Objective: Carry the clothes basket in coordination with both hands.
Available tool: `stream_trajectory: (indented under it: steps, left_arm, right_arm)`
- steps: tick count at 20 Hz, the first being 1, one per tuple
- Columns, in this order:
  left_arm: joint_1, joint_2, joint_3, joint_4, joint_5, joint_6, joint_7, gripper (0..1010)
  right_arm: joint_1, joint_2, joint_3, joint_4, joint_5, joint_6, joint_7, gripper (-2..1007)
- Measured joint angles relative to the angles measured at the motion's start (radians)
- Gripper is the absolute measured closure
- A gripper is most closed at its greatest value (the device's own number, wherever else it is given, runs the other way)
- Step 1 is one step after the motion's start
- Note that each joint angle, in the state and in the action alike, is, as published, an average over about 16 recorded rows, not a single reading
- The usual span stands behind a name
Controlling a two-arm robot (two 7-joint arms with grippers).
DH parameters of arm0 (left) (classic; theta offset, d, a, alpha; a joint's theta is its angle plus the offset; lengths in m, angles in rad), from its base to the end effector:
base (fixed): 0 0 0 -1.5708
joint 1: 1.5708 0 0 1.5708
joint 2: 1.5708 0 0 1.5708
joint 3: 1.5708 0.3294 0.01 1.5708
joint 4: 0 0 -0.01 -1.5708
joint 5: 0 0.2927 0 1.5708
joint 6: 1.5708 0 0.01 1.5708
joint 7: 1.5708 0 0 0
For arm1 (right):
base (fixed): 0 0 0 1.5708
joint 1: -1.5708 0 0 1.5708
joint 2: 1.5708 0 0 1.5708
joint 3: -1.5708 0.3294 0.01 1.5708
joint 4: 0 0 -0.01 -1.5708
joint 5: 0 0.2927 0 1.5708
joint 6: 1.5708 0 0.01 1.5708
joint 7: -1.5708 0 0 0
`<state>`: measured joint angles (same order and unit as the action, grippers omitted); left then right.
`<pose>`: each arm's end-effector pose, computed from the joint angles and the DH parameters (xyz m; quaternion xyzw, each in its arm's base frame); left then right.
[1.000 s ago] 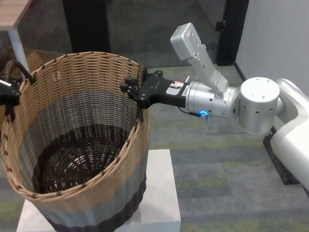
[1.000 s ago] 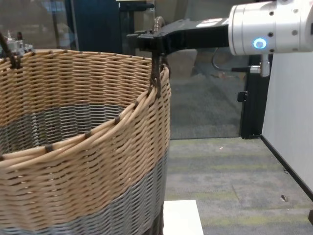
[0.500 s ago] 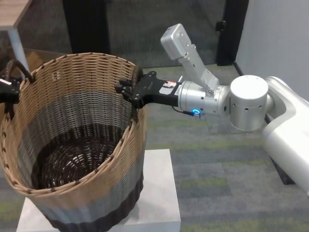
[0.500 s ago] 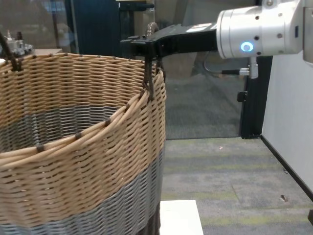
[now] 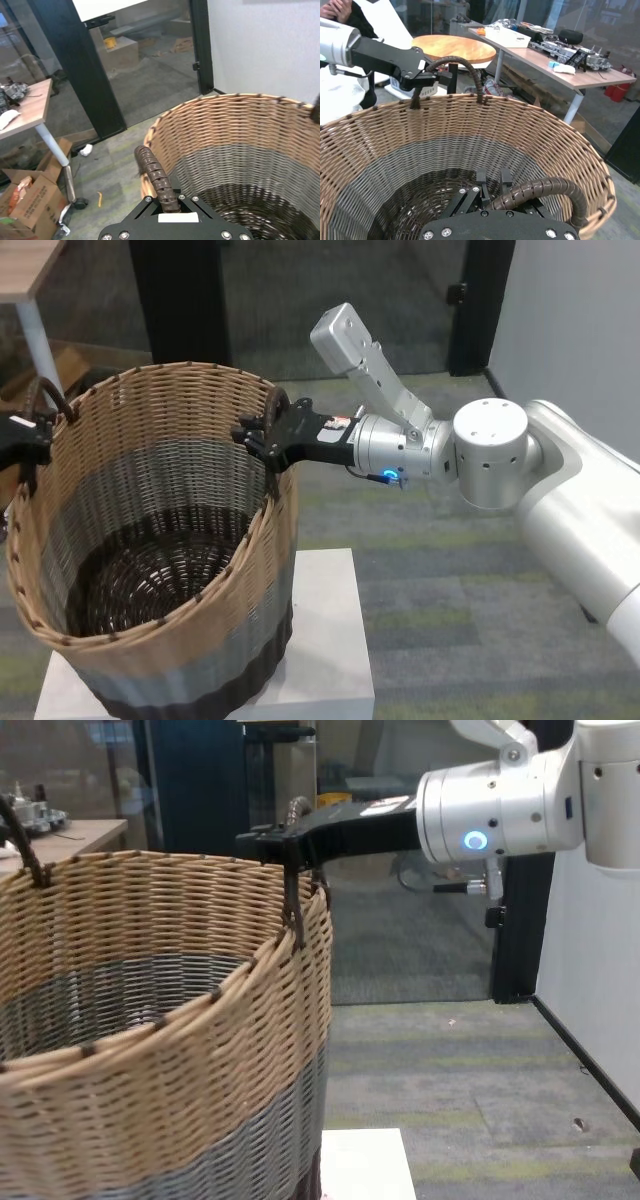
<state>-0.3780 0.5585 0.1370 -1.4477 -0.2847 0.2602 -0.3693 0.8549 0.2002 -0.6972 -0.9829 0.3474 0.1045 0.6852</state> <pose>0.4110 0.1644 -0.2070 0.1339 -0.0605 0.5662 0.8111 0.5276 0.0605 -0.1994 -0.1244 -0.0648 -0.2359 0.9616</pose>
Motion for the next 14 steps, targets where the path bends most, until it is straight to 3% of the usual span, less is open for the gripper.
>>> stream_trajectory:
  steps: [7,14]
  left_arm:
    - [-0.008,-0.022,0.015,0.043,0.007,-0.011,-0.002,1009]
    - [-0.025,-0.044,0.032,0.092,0.003,-0.014,-0.017,1009]
  right_arm:
    - [0.023,-0.028,0.002,0.079,-0.028,-0.022,0.003,834]
    - [0.032,-0.039,0.016,0.117,-0.051,-0.034,-0.006,834]
